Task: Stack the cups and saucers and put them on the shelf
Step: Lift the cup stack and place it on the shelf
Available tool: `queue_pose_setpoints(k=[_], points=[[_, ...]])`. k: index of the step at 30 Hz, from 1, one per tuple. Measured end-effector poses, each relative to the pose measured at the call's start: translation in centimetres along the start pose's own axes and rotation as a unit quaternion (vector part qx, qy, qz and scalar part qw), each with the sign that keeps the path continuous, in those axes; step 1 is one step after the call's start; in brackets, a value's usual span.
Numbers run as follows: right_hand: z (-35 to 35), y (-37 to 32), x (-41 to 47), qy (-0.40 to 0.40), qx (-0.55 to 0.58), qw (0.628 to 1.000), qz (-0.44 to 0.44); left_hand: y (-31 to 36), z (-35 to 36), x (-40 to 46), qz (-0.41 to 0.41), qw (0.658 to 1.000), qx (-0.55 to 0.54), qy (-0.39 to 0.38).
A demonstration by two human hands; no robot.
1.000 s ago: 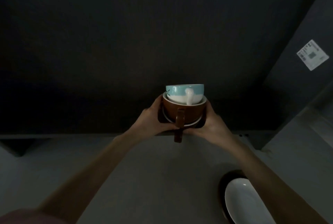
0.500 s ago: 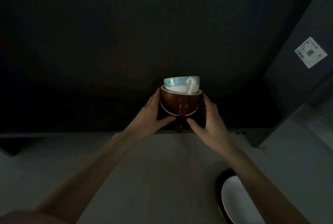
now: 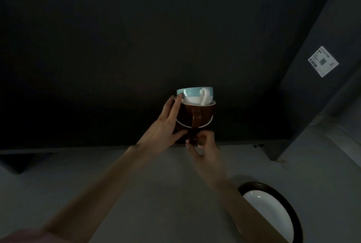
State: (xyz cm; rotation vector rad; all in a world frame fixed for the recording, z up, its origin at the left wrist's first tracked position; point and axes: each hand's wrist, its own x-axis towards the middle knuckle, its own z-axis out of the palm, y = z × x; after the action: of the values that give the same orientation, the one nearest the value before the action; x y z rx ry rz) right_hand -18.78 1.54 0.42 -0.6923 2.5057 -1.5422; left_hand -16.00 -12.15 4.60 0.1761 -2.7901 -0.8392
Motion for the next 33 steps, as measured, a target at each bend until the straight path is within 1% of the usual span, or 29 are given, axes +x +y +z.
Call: queue_pose_setpoints(k=[5, 9, 18, 25, 28, 33], points=[[-0.6, 0.2, 0.2, -0.02, 0.0, 0.999, -0.03, 0.4, 0.6, -0.1, 0.006, 0.999, -0.007, 0.031], [-1.7, 0.4, 0.3, -0.029, -0.03, 0.998, -0.051, 0.6, 1.1, 0.0, 0.016, 0.998, -0.011, 0.052], [-4.9, 2.4, 0.8, -0.007, -0.031, 0.997, -0.068, 3.3, 3.7, 2.0, 0.035, 0.998, -0.029, 0.048], [-9.0, 5.1, 1.0, 0.04, 0.0, 0.998, -0.043, 7.1, 7.1, 4.6, 0.046, 0.997, -0.055, 0.037], [-10.7, 6.3, 1.4, 0.065, -0.014, 0.997, -0.031, 8.6, 8.7, 5.9, 0.049, 0.996, -0.066, 0.035], [-13.1, 8.2, 2.3, 0.106, 0.002, 0.994, -0.013, 10.5, 11.0, 7.8, 0.063, 0.995, -0.068, 0.043]])
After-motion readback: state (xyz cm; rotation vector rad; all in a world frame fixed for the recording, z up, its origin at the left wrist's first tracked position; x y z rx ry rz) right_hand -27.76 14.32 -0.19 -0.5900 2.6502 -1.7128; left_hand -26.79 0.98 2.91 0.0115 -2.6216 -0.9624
